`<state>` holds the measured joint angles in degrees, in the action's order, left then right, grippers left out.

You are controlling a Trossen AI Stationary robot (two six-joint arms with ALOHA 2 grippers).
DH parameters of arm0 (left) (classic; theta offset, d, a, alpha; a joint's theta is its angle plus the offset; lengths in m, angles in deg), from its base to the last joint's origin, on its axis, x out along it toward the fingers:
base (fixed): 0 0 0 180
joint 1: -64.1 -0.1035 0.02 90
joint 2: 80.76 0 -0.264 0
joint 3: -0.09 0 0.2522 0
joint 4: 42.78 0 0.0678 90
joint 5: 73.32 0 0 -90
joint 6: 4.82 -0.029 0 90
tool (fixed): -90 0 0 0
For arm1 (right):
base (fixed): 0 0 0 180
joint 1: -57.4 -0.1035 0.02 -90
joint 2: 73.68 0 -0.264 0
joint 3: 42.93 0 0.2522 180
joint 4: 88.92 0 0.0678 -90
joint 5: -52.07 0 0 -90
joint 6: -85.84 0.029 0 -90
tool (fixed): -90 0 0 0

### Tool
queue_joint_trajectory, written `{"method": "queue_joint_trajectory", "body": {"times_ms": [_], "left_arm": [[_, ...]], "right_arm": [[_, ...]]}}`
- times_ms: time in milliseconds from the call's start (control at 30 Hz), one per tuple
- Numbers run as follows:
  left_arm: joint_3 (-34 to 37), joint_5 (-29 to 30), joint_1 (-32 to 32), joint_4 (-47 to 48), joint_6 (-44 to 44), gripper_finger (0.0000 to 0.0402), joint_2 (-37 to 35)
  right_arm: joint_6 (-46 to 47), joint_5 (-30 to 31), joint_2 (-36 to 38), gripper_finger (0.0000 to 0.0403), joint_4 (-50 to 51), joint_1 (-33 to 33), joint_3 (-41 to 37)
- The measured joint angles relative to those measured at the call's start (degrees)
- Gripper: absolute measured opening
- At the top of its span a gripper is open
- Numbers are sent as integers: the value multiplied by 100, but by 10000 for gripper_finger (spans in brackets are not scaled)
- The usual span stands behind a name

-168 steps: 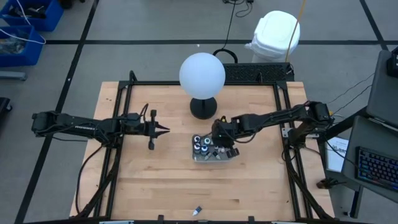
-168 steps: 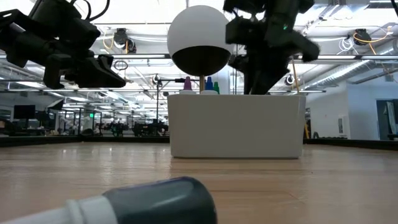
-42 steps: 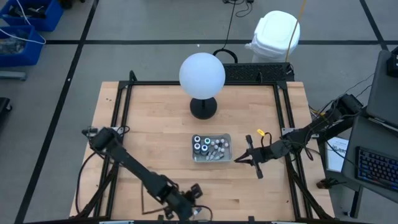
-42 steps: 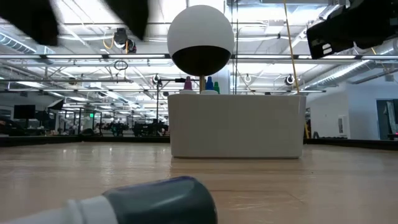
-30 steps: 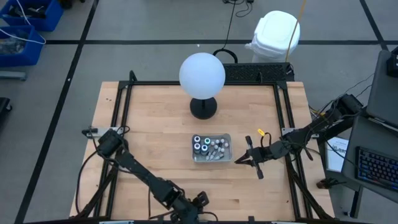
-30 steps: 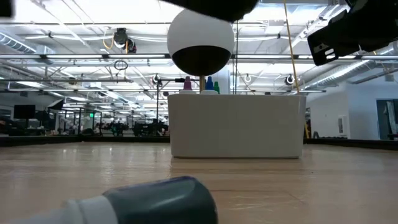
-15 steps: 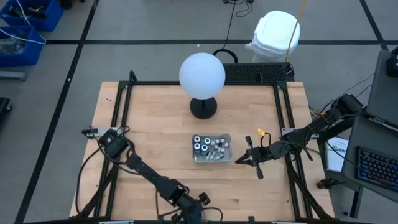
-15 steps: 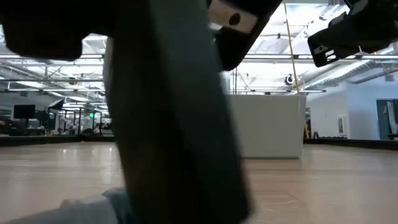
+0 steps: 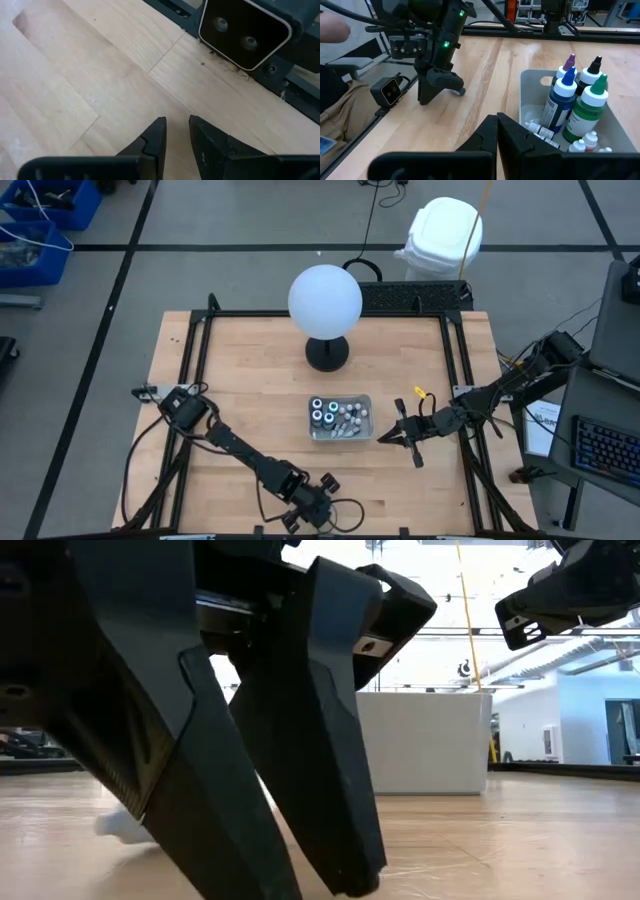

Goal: Pick & Place food coloring
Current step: Put the small blue food coloring bottle into the gray bin

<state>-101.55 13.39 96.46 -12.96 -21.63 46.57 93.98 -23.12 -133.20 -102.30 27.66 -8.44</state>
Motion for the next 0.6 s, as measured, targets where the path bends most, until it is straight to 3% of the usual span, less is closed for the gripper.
{"method": "queue_joint_trajectory", "body": {"times_ms": [167,300,467,600], "left_arm": [[7,78,72,82,-227,90,-130],[0,505,250,64,-321,90,-547],[-17,2112,720,809,-460,73,-1255],[101,3235,1145,1703,447,22,-1919]], "right_arm": [[-1,4,0,0,-23,0,0],[-59,7,0,0,-46,0,0],[-766,202,-157,0,-201,-223,25],[-998,520,-672,0,24,-478,632]]}}
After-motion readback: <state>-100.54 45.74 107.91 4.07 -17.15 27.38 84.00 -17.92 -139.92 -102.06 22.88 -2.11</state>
